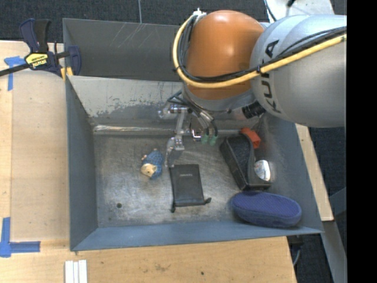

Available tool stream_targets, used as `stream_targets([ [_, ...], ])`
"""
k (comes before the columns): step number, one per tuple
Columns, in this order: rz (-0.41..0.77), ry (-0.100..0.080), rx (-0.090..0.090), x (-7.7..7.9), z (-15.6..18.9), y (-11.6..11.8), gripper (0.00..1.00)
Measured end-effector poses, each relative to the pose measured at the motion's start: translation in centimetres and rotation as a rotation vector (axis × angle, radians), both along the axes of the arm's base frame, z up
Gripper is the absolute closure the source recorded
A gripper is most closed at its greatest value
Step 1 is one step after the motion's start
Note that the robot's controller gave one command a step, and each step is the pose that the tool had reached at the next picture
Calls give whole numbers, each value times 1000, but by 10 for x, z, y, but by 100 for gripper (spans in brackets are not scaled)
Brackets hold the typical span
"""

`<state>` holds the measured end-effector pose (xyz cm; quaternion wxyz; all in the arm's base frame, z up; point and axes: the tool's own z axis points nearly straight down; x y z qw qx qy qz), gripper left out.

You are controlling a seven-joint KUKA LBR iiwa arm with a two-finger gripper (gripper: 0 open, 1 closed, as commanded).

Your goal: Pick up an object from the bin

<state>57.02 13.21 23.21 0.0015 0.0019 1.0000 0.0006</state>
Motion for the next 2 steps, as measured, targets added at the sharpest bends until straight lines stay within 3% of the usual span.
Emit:
stream_targets([
  [1, 146, 8, -3, 12, -132, -16, 0],
  [2, 144, -1, -1, 14, -127, -15, 100],
])
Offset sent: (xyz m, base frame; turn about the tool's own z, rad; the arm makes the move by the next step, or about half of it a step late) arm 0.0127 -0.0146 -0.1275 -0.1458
